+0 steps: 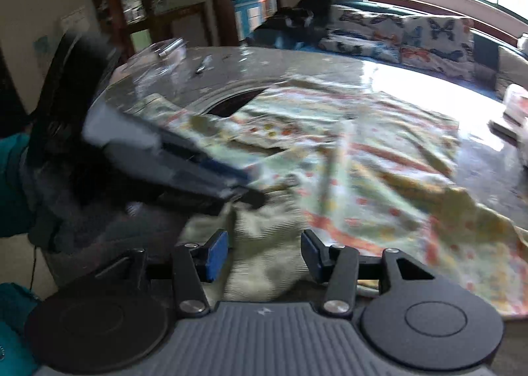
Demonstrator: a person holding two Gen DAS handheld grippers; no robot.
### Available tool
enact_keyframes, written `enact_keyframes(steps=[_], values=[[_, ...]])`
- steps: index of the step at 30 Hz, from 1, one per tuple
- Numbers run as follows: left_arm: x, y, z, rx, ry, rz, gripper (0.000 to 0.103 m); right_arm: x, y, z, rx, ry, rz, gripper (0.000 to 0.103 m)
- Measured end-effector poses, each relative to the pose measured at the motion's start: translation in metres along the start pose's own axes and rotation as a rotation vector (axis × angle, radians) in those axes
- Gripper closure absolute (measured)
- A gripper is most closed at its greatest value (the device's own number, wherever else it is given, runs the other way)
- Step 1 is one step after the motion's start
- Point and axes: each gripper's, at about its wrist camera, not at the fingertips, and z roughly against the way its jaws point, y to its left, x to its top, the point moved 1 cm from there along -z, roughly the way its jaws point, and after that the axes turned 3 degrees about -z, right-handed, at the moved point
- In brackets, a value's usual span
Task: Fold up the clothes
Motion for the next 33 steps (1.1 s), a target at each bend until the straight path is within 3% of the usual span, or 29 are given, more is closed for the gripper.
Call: enact_keyframes(steps=[9, 17, 22, 31, 33], values=[[-0.004, -0.004, 0.003, 0.013, -0.005, -0.03, 0.071, 0.012, -0.034, -0.026, -0.109, -0.056, -0.123, 0.057], [-0.005, -0.004, 0.003, 0.012, -0.006, -0.03, 0.07, 0.011, -0.05, -0.054, -0.225, -0.031, -0.13, 0.067], [-0.005, -0.003, 0.002, 0.016, -0.005, -0.033, 0.065, 0.007, -0.054, -0.049, -0.296, -0.027, -0.116, 0.067], [0.0, -0.001, 0.003, 0.025, 0.001, -0.031, 0.061, -0.013, -0.076, -0.02, -0.279, -0.061, -0.219, 0.065], [0.003, -0.001, 0.004, 0.027, -0.007, -0.03, 0.06, -0.017, -0.085, -0.011, -0.275, -0.079, -0.263, 0.057]])
